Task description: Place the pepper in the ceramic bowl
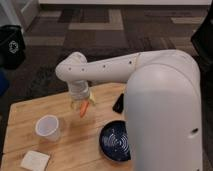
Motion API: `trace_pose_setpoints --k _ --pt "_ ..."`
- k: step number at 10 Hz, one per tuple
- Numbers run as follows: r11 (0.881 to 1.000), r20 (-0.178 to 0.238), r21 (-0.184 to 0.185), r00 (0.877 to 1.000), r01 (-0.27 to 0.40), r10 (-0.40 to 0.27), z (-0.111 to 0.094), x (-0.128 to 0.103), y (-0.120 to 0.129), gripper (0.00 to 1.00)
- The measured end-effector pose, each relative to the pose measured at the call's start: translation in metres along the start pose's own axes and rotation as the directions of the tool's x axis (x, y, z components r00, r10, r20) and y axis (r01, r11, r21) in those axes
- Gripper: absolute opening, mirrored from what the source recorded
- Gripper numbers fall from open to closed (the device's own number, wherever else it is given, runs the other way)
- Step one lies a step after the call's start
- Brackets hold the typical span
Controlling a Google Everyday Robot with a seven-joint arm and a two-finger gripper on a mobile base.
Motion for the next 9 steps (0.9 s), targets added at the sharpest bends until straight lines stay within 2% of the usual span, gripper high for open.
trace_pose_setpoints --k 4,5,9 --pt "1.0 0.011 0.016 1.0 0.026 -0.026 0.014 -0.021 -0.003 0.65" --pt "0.998 0.016 0.03 0.998 0.057 -0.057 0.02 -0.028 -0.003 0.65" --pt "0.991 0.007 0.04 0.992 0.126 -0.126 0.033 -0.041 -0.005 0.65"
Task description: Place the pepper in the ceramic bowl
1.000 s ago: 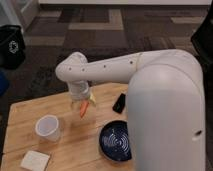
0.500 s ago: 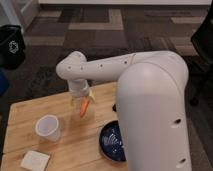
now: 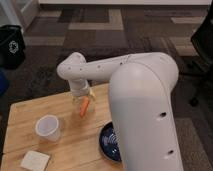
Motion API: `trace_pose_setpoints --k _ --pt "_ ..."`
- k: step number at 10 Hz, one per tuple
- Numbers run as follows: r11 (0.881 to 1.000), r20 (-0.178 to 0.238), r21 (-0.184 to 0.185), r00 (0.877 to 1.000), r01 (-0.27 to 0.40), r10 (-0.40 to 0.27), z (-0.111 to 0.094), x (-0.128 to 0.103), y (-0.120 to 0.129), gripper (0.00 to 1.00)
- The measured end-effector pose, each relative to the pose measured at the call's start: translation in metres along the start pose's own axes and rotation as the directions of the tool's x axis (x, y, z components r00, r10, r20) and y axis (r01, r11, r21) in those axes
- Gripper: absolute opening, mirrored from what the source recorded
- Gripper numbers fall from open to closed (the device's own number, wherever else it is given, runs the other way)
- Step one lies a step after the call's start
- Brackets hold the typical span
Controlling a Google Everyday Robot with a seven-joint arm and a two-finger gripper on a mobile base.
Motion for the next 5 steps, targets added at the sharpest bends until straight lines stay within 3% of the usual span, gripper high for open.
trace_pose_setpoints --k 5 --pt "0.996 0.003 0.009 0.996 0.088 -0.088 0.011 -0.018 -0.005 0.65"
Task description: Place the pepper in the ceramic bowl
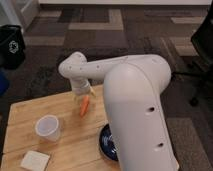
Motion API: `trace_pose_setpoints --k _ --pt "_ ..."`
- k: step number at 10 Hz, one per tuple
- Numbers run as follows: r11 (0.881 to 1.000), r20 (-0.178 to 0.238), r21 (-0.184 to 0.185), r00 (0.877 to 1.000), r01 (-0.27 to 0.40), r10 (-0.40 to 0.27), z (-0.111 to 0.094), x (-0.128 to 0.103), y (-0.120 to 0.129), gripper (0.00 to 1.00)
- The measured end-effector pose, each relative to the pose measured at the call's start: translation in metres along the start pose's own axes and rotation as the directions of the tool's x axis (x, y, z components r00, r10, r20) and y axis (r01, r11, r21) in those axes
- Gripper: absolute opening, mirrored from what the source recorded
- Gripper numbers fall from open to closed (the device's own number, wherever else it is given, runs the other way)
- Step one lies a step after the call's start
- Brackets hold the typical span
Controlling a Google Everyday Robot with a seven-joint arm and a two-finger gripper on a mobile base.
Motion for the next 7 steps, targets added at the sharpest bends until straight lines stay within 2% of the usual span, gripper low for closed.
trace_pose_setpoints --k 7 --pt "0.999 0.006 -0.001 0.999 0.044 -0.044 0.016 -0.01 -0.005 0.65"
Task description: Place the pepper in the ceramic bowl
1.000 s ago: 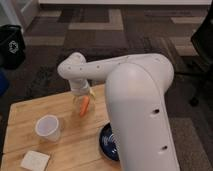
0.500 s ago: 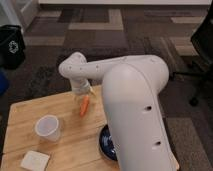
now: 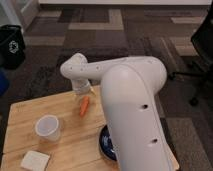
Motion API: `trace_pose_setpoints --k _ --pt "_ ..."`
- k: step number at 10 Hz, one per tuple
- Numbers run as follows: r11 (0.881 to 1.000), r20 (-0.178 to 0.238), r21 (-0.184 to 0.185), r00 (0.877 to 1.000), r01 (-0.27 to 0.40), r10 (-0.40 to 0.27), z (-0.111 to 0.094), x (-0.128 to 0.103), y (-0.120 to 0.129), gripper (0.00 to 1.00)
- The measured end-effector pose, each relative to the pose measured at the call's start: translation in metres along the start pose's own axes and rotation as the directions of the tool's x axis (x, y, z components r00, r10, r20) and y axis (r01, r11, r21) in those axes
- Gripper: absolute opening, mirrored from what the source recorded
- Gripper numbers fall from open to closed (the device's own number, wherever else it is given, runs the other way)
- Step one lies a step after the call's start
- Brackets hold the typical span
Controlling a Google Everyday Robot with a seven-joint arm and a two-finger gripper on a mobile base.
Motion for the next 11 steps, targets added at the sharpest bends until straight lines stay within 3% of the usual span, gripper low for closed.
trace_pose_setpoints --k 11 --pt "0.999 -0.03 -0.024 0.998 0.049 -0.05 0.022 -0.009 0.006 0.65"
